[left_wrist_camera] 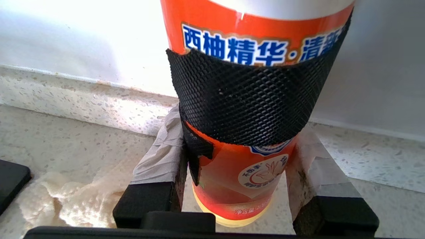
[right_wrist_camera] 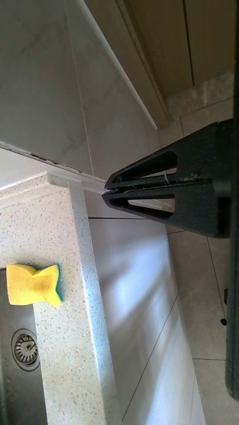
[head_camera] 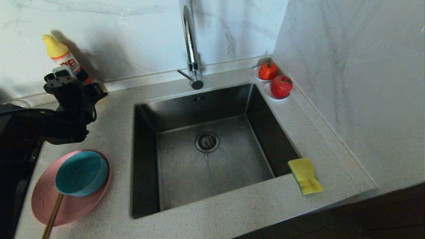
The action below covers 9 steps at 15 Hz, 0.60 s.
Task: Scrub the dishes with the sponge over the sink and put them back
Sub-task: Place the dish soap on the table
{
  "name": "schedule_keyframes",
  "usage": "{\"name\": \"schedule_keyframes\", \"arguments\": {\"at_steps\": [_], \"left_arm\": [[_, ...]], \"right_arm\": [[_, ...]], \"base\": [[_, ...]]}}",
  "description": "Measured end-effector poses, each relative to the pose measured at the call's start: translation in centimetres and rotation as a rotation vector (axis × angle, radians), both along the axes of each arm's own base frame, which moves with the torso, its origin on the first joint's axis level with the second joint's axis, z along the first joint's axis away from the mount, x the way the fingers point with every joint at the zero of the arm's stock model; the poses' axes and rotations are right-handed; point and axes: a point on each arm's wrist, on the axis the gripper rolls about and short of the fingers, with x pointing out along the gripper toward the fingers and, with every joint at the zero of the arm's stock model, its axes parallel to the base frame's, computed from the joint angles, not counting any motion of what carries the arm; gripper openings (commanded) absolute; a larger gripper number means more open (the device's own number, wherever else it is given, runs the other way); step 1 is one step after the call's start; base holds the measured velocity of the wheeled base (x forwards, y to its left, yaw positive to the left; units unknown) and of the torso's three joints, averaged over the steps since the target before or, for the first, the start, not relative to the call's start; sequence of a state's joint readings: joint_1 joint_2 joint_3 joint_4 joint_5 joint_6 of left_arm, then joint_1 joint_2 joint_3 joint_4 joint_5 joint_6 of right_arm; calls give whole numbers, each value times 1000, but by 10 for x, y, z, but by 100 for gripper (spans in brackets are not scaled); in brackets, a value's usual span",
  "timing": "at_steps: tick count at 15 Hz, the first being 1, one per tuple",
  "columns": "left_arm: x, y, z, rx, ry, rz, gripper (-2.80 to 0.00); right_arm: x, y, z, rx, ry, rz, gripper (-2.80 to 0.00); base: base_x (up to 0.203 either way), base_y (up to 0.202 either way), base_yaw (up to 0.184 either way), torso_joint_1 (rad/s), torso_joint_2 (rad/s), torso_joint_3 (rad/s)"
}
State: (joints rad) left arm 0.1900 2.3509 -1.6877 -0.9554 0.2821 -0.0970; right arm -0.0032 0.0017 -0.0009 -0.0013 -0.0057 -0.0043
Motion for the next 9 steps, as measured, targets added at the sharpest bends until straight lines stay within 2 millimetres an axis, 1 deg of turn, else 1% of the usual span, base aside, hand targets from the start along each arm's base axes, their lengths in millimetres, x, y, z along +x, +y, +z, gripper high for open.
{"name": "schedule_keyframes", "arguments": {"at_steps": [6, 9], "left_arm": [[2, 0, -3, 3, -8, -2, -280], [2, -3, -4, 5, -3, -7, -280]], "right_arm": [[0, 0, 0, 0, 0, 0, -280], [0, 0, 0, 0, 0, 0, -280]], "base": [[0, 0, 0, 0, 0, 0], [0, 0, 0, 0, 0, 0]]}}
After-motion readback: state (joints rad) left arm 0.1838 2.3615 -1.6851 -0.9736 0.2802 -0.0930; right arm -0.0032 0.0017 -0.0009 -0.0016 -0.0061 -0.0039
